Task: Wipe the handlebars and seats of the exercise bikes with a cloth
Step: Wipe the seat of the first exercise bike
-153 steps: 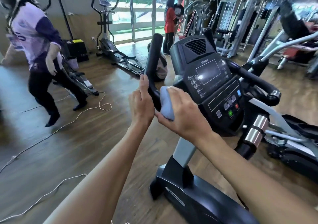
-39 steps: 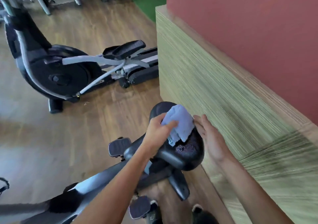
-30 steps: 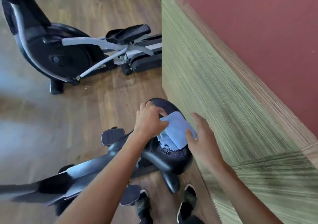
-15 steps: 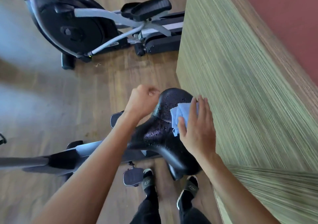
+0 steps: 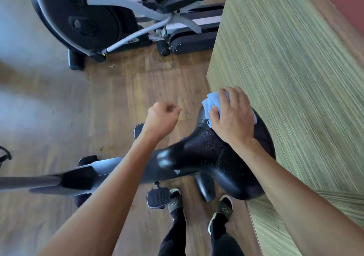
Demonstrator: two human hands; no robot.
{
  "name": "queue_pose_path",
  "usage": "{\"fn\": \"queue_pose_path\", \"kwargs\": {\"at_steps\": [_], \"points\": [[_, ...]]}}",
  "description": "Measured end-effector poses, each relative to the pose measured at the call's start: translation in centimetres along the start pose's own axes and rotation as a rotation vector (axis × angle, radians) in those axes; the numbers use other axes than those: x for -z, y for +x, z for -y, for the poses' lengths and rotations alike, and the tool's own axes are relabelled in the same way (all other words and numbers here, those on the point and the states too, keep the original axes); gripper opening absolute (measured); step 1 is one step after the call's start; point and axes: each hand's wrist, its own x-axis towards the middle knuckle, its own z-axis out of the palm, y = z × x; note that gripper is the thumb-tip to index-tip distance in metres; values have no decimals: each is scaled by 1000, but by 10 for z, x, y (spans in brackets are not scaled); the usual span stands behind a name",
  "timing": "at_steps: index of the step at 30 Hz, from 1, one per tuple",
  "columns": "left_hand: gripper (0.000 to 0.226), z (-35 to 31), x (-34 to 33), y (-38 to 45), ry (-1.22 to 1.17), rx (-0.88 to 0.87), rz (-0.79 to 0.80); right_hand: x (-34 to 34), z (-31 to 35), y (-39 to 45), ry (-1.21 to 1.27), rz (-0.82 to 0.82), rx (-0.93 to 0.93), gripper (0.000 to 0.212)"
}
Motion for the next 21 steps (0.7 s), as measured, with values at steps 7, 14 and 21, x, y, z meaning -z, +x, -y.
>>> {"fn": "queue_pose_path", "kwargs": {"at_steps": [7, 14, 21], "points": [[25, -39, -48, -20, 3, -312, -128, 36, -26, -4, 727, 362, -24, 66], [75, -77, -106, -16, 569, -680, -128, 34, -80, -52, 854, 51, -752, 38], [75, -74, -143, -6, 710, -570, -181, 22, -77, -43, 706, 354, -740, 42]]}}
